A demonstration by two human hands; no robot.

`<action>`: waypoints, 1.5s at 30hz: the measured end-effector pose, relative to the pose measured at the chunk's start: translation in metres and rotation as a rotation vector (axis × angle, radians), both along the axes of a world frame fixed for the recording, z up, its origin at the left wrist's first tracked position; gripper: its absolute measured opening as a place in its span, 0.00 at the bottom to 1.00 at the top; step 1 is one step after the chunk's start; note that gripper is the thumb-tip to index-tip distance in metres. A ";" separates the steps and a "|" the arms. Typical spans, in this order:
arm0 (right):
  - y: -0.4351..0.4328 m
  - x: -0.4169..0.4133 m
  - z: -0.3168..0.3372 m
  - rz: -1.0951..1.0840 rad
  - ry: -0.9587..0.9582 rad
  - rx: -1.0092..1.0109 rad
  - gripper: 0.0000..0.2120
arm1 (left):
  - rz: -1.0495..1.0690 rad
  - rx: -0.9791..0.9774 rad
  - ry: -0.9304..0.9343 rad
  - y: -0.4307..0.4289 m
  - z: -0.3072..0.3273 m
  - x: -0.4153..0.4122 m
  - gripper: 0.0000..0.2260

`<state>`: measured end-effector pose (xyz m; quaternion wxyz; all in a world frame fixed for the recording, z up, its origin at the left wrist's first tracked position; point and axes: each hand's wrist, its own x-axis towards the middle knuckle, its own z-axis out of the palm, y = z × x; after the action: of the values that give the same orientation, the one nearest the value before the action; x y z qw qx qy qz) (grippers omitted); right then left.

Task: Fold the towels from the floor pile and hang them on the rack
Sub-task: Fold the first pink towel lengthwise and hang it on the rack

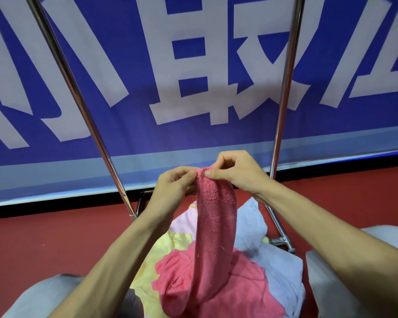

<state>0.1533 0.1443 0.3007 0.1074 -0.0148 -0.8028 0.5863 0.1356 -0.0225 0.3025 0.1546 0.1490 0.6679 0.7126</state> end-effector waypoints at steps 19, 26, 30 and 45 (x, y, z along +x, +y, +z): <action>0.012 -0.003 -0.004 0.481 -0.104 0.452 0.17 | -0.053 -0.622 0.703 -0.026 0.020 -0.008 0.09; 0.008 -0.005 -0.008 0.528 -0.146 0.500 0.05 | -0.072 -0.720 0.802 -0.032 0.020 -0.006 0.07; 0.004 -0.006 -0.009 0.544 -0.167 0.478 0.12 | -0.061 -0.560 0.707 -0.032 0.020 -0.006 0.05; 0.044 0.004 -0.004 0.145 0.059 0.241 0.06 | 0.427 -0.093 0.237 -0.035 0.018 -0.025 0.06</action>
<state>0.1569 0.1887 0.2967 0.0891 0.0735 -0.8629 0.4920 0.1107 -0.0572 0.3204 -0.0721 0.0800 0.7298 0.6752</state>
